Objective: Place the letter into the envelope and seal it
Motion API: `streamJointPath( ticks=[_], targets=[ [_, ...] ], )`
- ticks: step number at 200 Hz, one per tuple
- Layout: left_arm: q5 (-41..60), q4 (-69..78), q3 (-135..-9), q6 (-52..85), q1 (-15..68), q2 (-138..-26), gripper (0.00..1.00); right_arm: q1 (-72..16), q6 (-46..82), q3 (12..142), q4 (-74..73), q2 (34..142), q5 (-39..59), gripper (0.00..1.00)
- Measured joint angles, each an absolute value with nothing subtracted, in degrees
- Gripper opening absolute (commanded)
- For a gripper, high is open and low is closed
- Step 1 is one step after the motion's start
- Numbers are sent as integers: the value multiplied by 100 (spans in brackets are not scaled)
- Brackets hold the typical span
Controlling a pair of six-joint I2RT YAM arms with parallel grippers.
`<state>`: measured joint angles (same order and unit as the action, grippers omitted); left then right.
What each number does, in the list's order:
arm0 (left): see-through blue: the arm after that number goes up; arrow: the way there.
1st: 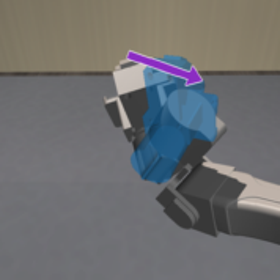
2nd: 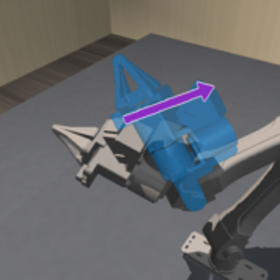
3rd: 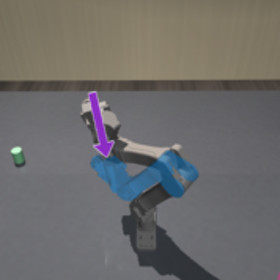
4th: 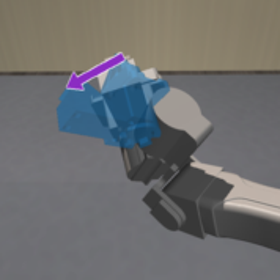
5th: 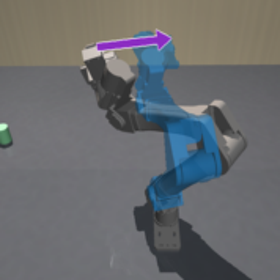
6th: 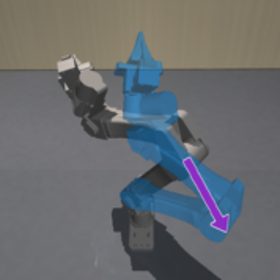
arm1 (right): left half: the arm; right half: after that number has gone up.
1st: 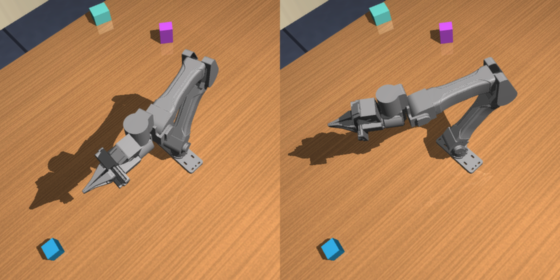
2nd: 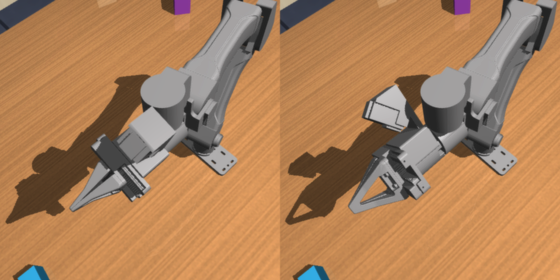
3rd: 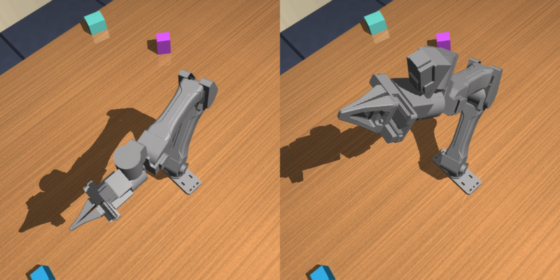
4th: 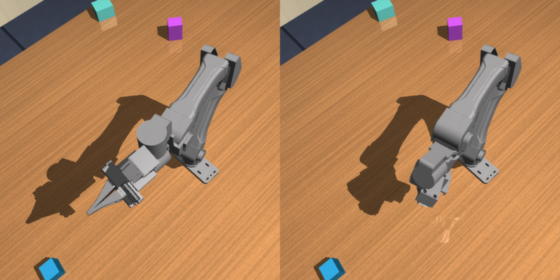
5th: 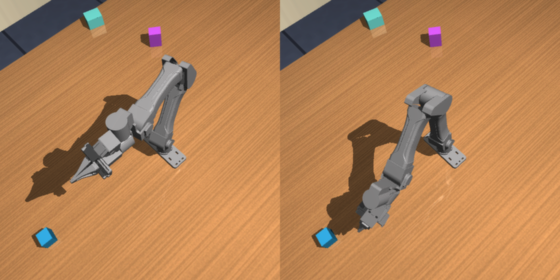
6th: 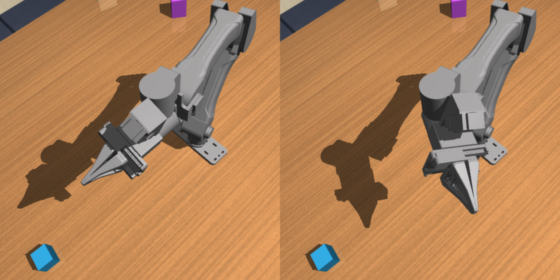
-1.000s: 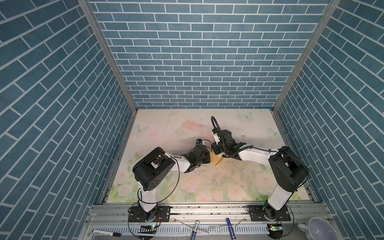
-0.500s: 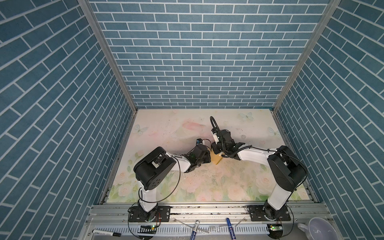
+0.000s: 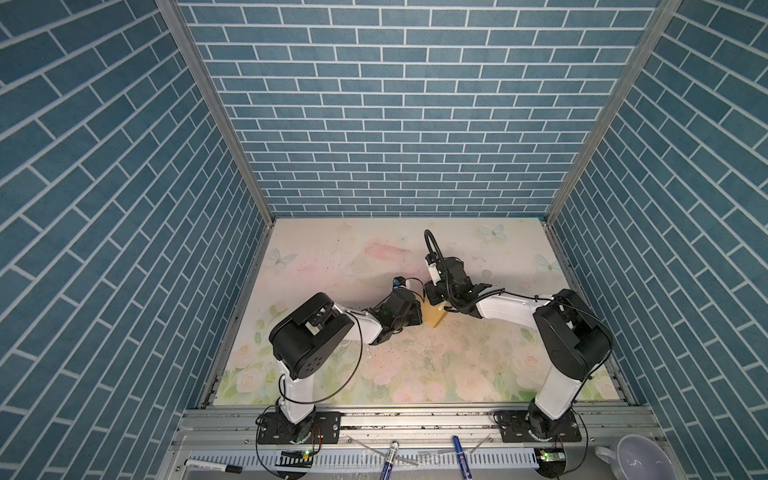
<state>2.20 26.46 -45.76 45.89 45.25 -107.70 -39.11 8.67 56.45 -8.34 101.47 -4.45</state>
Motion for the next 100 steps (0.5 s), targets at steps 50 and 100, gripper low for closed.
streamJointPath(
  ticks=[50,100],
  targets=[
    [222,2676,-4606,4591,4523,-10812,0,-3854,858,5651,-963,10210,-475,0],
    [222,2692,-4633,4591,4523,-10838,0,-3765,856,5664,-1055,10256,-471,0]
  ],
)
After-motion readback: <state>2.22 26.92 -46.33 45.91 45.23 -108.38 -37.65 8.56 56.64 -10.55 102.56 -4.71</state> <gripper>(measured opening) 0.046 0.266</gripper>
